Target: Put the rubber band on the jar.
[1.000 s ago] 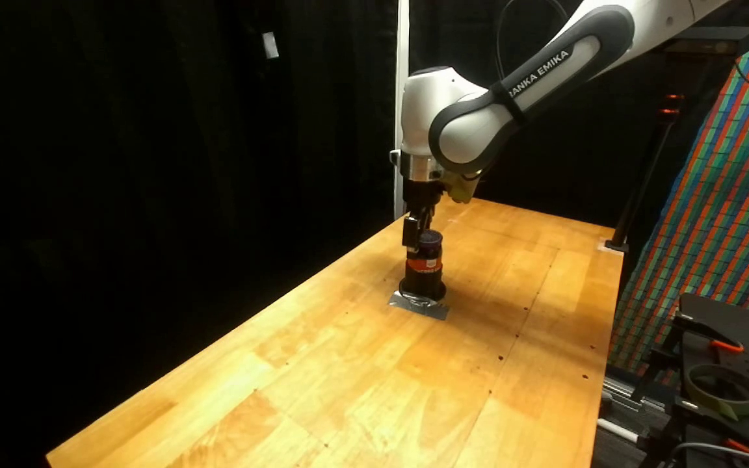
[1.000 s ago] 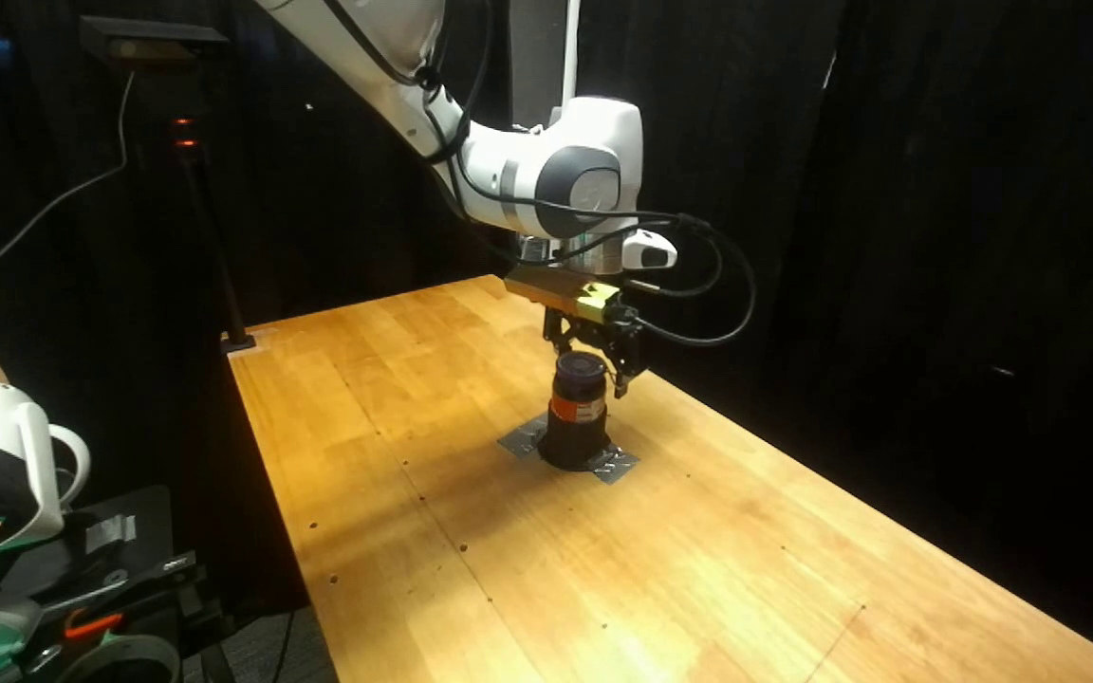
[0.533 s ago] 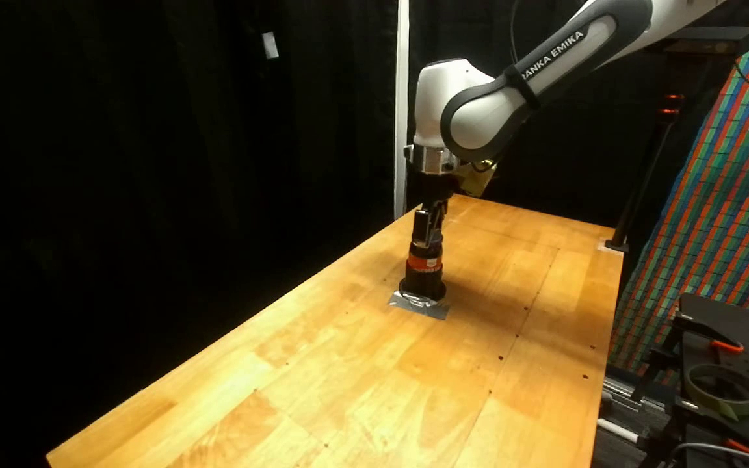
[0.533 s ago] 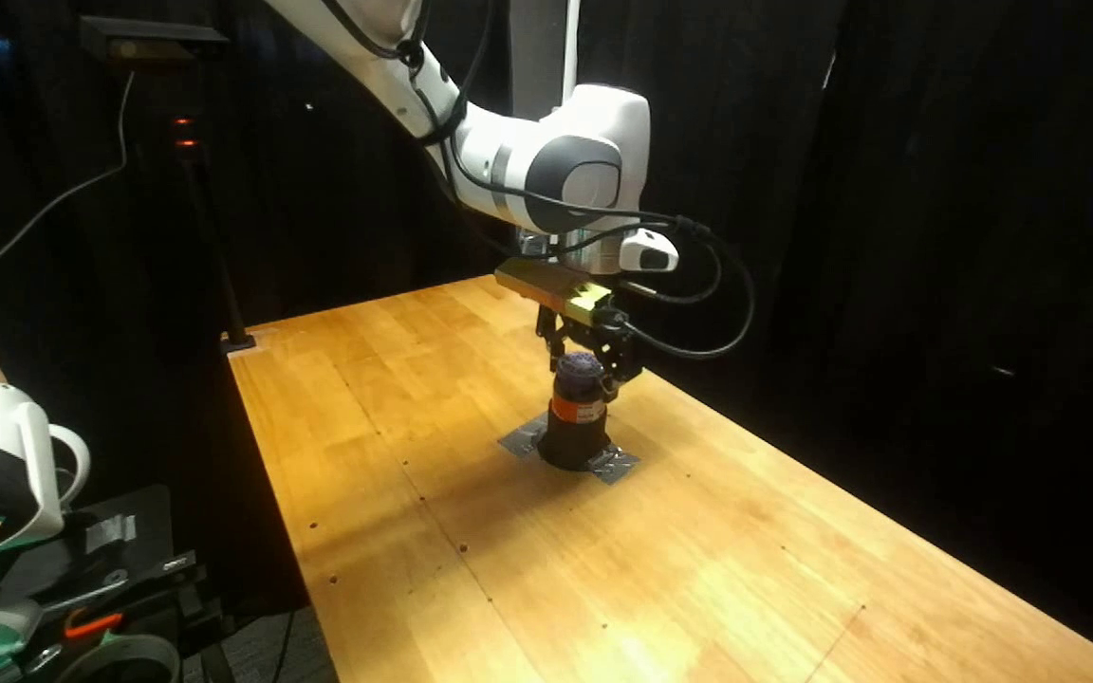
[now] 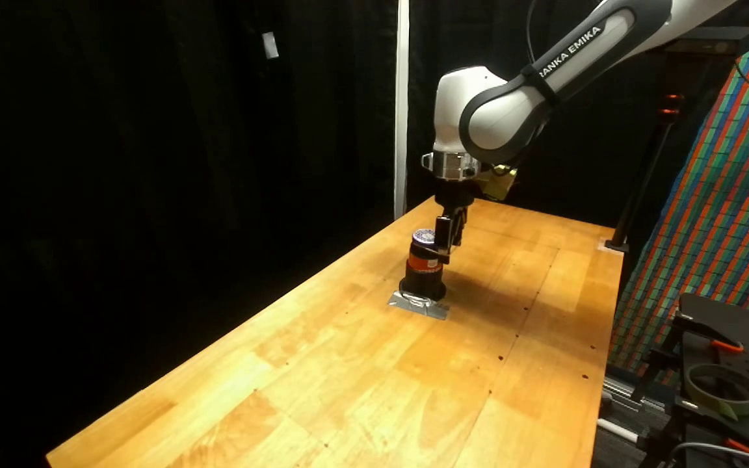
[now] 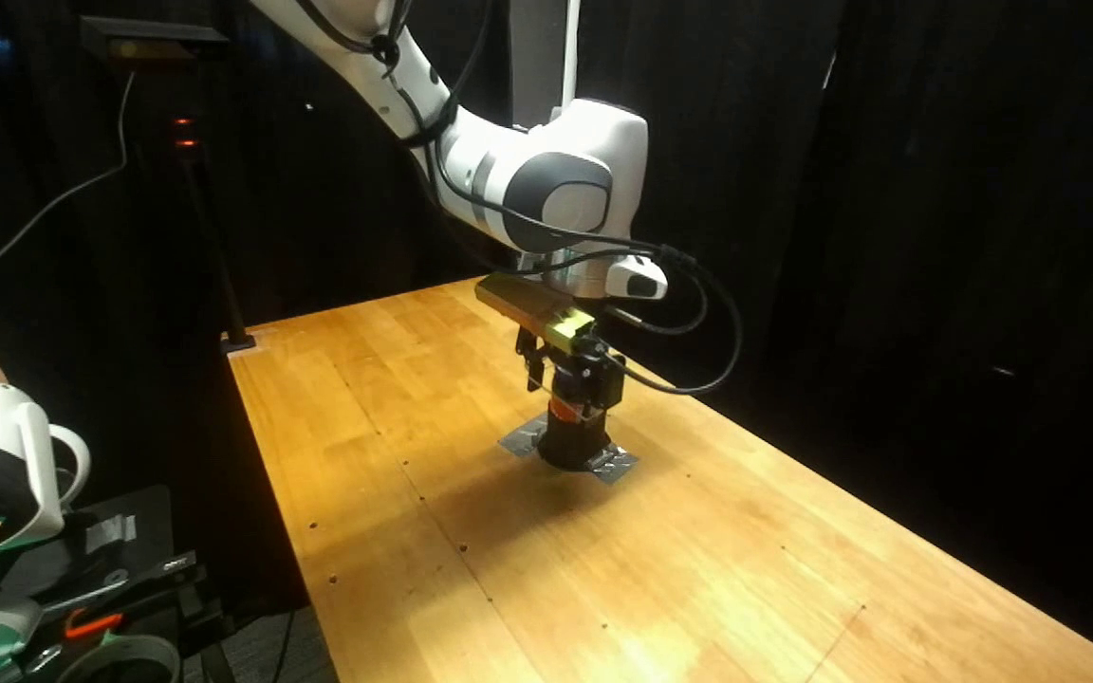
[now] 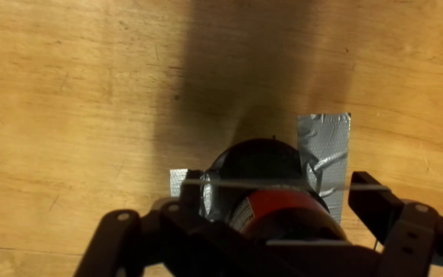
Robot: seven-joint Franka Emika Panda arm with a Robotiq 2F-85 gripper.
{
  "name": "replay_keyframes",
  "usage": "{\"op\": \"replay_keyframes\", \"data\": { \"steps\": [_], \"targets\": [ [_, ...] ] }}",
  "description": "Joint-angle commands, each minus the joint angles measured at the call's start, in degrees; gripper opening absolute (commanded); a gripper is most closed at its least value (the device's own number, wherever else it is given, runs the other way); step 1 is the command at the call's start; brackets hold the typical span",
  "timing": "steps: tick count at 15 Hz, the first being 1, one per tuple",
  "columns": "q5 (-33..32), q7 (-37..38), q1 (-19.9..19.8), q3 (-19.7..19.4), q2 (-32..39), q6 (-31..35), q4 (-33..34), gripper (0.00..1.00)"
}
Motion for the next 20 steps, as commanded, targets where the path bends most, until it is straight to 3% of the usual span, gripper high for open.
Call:
{"op": "replay_keyframes", "data": {
  "steps": [1,3,11,13,17,20],
  "targets": [
    [0.84,-0.92,-0.45,0.23,-4.69,4.36,-7.27,0.75],
    [-0.15,0.58,0.36,-0.21,-6.99,10.93,-11.51,0.68],
    [-1.99,2.14,1.93,-0.65,-15.71,41.68,-30.83,0.05],
    [-2.44,3.28,2.82,-1.44,-15.67,49.72,-33.84,0.01],
    [-0.23,3.79,9.54,-8.15,-14.09,65.01,-38.27,0.02],
    [3.9,3.84,11.38,-8.6,-12.5,75.01,-40.49,0.02]
  ]
}}
